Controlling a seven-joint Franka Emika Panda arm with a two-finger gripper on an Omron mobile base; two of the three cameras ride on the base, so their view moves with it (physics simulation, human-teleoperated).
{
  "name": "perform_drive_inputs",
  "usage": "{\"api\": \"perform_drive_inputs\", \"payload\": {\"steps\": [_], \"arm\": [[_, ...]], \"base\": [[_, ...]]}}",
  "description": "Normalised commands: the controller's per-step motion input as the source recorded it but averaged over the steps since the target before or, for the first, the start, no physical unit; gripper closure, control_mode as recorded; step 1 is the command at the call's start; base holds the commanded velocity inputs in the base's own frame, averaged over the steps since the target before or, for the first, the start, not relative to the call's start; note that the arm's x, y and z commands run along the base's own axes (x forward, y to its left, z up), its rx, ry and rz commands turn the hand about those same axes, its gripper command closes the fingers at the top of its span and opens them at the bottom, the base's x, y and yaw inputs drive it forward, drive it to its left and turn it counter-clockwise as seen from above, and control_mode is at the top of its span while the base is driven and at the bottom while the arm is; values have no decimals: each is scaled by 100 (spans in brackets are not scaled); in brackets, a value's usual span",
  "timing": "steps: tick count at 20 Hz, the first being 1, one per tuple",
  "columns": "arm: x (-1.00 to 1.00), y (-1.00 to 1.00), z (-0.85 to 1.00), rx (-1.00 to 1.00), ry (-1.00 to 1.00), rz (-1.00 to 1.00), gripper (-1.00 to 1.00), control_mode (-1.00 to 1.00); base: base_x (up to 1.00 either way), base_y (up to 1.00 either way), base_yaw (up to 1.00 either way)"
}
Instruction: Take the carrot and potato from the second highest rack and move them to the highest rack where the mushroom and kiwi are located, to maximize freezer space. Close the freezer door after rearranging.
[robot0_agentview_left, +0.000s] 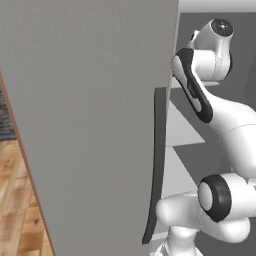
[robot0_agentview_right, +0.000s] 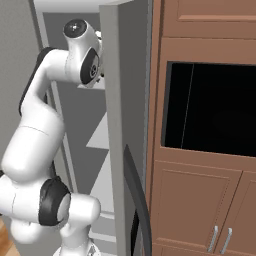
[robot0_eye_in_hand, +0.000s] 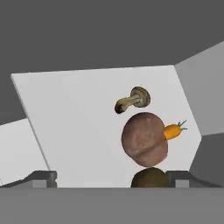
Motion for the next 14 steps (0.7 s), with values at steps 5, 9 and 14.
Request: {"api": "perform_drive_inputs", "payload": {"steps": [5, 9, 14], "arm": [[-100, 21, 0, 0, -9, -1, -100, -100], [-100, 31, 3, 12, 0, -25, -100, -100], [-95, 18, 12, 30, 3, -51, -100, -100]], "base": [[0, 0, 0], [0, 0, 0], [0, 0, 0]]}}
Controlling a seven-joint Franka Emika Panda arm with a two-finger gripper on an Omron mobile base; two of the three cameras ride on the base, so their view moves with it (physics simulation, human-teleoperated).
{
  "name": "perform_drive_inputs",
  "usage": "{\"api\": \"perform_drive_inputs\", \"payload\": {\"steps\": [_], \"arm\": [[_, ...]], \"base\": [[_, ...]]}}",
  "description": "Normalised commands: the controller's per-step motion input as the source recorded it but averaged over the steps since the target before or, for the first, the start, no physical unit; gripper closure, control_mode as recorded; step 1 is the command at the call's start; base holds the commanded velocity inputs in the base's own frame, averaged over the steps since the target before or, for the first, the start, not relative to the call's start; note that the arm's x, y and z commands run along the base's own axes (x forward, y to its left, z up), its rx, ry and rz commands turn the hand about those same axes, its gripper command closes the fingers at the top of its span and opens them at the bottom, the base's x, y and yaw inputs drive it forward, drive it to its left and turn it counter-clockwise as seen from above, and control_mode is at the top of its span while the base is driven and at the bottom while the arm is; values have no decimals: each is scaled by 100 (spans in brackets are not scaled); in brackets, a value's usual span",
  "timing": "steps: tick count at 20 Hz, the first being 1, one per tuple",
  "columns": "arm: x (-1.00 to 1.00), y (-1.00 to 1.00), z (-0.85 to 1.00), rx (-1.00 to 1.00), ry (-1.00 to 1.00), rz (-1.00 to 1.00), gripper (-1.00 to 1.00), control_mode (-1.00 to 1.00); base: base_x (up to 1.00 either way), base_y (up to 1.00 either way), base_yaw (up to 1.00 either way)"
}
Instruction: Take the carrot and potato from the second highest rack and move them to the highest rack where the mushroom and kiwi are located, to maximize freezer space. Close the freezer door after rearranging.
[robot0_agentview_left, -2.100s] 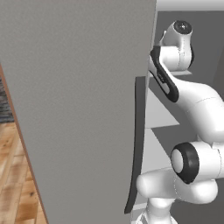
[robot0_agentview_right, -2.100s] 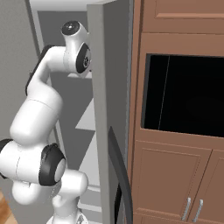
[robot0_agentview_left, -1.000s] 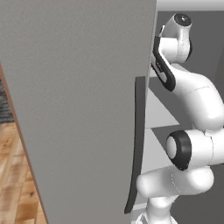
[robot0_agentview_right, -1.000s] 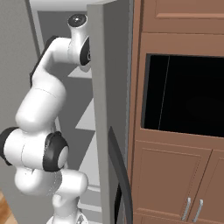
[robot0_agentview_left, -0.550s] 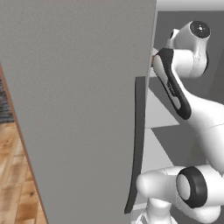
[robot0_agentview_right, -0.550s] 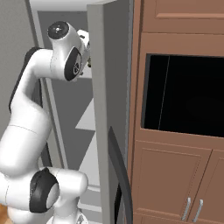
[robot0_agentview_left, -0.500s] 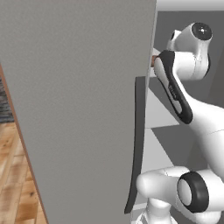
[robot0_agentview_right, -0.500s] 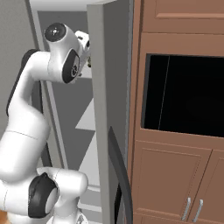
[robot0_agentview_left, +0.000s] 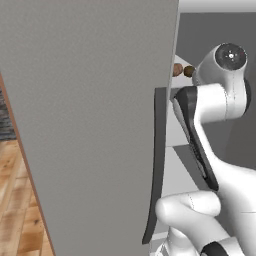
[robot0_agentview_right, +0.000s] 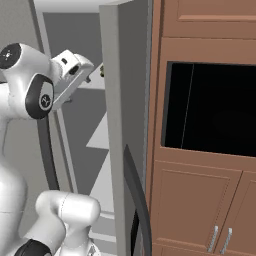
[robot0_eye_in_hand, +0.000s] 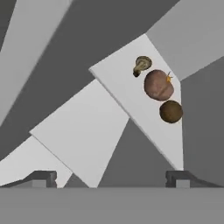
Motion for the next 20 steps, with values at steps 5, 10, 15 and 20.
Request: {"api": "perform_drive_inputs", "payload": {"steps": [5, 10, 15, 20], "arm": [[-79, 1, 4, 45, 2, -60, -100, -100], [-56, 0, 0, 56, 0, -48, -100, -100], [-14, -1, 0, 56, 0, -24, -100, -100], [0, -2, -25, 39, 0, -1, -100, -100]], "base": [[0, 0, 0], [0, 0, 0], [0, 0, 0], [0, 0, 0]]}}
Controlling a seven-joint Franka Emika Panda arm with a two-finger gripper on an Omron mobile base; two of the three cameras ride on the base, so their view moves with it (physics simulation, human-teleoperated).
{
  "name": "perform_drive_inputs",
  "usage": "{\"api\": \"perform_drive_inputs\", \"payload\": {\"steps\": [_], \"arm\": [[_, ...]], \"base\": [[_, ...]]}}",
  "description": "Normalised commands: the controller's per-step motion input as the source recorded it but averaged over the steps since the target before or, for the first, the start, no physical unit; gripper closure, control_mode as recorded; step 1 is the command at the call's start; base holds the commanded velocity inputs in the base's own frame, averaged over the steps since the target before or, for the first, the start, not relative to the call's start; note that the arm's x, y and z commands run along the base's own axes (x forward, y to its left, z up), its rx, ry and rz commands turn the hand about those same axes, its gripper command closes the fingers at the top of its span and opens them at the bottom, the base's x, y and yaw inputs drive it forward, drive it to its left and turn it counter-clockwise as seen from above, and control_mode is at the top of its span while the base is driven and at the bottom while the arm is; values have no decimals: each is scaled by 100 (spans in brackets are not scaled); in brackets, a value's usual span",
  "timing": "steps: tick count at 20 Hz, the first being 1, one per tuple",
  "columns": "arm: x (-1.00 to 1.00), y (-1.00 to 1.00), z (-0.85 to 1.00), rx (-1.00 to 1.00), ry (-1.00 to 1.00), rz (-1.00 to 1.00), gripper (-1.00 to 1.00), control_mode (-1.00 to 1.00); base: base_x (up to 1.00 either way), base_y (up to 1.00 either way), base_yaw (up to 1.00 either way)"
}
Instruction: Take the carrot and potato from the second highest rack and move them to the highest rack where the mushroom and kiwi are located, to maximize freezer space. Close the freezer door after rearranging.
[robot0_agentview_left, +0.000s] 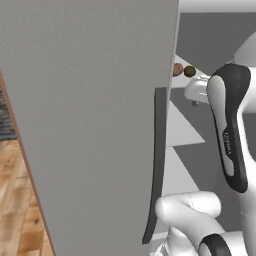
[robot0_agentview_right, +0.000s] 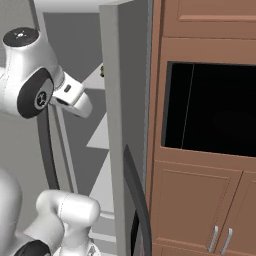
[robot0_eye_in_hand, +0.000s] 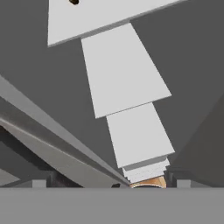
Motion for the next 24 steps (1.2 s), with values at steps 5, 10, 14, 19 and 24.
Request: {"api": "perform_drive_inputs", "payload": {"steps": [5, 10, 14, 19, 24], "arm": [[0, 0, -52, 2, 0, 0, -100, -100], [1, 0, -46, -1, 1, 0, -100, -100], [-1, 0, -20, -1, 0, 0, -100, 100], [0, 0, 0, 0, 0, 0, -100, 100], [0, 0, 0, 0, 0, 0, -100, 100]], "base": [[0, 0, 0], [0, 0, 0], [-8, 0, 0], [-96, 0, 0], [-100, 0, 0]]}}
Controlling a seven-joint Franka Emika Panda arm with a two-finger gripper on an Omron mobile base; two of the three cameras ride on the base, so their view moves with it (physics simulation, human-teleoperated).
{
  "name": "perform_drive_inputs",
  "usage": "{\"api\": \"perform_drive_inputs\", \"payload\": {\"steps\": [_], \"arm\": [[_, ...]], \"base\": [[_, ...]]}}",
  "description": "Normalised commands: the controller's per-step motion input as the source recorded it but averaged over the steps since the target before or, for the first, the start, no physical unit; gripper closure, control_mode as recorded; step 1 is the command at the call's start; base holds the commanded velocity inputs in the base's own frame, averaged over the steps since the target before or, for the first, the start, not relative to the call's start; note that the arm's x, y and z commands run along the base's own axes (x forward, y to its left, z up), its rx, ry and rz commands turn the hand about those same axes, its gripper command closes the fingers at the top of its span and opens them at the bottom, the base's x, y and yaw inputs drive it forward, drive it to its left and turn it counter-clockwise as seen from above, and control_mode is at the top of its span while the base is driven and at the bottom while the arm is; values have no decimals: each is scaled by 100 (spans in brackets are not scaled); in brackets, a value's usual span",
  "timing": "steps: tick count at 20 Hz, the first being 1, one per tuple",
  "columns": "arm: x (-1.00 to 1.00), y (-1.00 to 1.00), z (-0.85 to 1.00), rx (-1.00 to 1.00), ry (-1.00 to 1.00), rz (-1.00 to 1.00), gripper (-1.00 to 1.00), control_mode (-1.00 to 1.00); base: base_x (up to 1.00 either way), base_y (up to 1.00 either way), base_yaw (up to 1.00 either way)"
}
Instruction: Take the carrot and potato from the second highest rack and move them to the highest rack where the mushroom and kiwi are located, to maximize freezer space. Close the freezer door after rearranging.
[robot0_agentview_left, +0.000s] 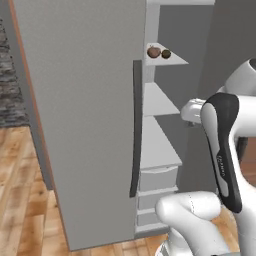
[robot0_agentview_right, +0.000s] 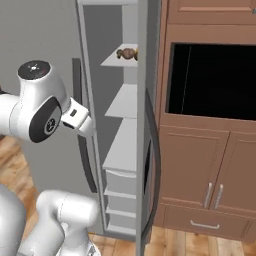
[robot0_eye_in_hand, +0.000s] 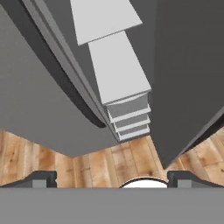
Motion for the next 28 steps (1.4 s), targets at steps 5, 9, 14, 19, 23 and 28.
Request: {"api": "perform_drive_inputs", "payload": {"steps": [5, 9, 14, 19, 23, 28], "arm": [[0, 0, 0, 0, 0, 0, -100, 100], [-6, -19, 3, -3, -16, -3, -100, -100], [-31, -64, 34, 0, -30, -3, -100, -100], [-9, -92, 37, 7, -23, -5, -100, -100], [-5, -93, 36, 18, -10, -5, -100, -100], [14, -100, 8, 27, -5, 0, -100, -100]], "base": [[-71, 0, 0], [0, 0, 0], [0, 0, 0], [0, 0, 0], [0, 0, 0], [0, 0, 0]]}}
